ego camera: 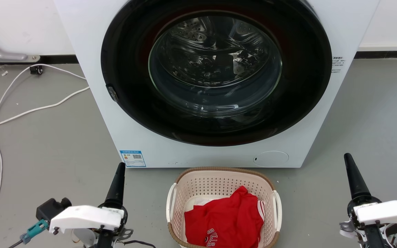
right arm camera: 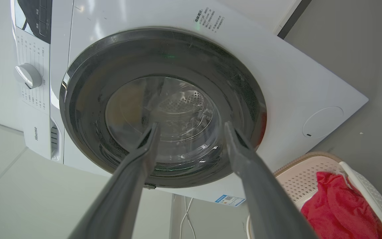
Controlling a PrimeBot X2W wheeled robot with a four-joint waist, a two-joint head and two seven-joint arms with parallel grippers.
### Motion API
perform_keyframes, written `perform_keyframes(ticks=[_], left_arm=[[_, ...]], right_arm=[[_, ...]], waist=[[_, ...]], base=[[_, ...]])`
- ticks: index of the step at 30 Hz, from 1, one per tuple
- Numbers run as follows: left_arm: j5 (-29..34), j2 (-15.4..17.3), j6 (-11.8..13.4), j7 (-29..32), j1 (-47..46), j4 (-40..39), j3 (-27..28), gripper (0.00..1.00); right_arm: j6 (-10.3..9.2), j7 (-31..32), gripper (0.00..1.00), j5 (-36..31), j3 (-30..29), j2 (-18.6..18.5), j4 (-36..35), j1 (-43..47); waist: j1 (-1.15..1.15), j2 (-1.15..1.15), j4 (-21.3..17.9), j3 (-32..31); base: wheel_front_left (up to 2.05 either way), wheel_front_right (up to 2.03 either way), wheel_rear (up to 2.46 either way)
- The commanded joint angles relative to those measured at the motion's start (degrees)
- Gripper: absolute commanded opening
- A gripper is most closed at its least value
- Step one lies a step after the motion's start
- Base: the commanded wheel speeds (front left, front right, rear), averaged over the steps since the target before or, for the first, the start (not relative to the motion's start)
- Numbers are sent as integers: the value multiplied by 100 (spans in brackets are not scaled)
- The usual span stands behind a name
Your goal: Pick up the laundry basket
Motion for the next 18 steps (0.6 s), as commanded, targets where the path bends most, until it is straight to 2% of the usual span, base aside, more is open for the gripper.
perform_keyframes(ticks=[1,18], left_arm=[[286,22,38,-67,-172,-133,-67,100],[2051,14,239,-414,-204,-198,-498,100]], right_arm=[[0,-73,100,-358,14,-27,-143,-36],[1,-346,100,-2465,179,6,-395,82]], waist=[[0,0,2,-2],[0,0,16,-10]], base=[[0,0,0],[0,0,0]])
